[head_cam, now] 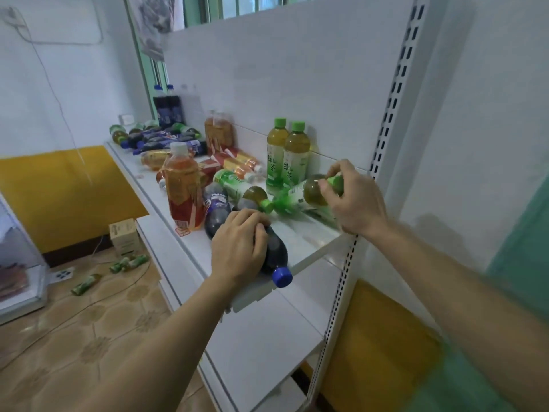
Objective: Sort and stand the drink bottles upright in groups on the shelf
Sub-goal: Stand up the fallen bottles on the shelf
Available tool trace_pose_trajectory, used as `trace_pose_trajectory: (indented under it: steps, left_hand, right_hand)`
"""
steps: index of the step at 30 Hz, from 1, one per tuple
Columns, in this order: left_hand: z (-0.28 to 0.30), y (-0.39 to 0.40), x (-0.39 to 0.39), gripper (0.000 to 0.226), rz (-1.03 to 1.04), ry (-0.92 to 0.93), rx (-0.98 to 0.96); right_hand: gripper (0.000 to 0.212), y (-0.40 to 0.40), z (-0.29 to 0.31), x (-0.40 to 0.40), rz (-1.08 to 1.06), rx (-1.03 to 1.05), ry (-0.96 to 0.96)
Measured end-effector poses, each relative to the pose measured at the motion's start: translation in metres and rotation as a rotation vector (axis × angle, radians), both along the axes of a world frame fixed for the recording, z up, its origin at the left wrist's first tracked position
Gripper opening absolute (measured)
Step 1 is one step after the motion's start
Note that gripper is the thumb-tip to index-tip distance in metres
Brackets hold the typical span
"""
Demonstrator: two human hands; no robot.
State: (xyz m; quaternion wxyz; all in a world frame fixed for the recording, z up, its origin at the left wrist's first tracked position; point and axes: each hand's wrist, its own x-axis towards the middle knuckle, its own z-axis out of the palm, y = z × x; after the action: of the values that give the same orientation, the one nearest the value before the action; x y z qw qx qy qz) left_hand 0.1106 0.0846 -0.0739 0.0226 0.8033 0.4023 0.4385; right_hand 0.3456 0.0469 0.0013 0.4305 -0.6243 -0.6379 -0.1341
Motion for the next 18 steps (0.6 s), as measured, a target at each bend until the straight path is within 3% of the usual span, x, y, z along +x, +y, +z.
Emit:
trace_pose_trajectory:
  steps: [7, 11, 18]
  left_hand:
    - [0.000, -0.005, -0.002, 0.035, -0.025, 0.073, 0.015]
    - [0.004, -0.010, 0.003, 0.037, -0.037, 0.152, 0.001]
    - [0.002, -0.008, 0.002, 0.039, -0.030, 0.143, -0.005]
  right_hand:
    - [0.024, 0.082, 0.081, -0.025, 0.081, -0.239, -0.138]
    - [0.023, 0.122, 0.093, -0.032, 0.071, -0.361, -0.050]
    - [0.034, 0.139, 0.084, -0.023, 0.046, -0.364, 0.114]
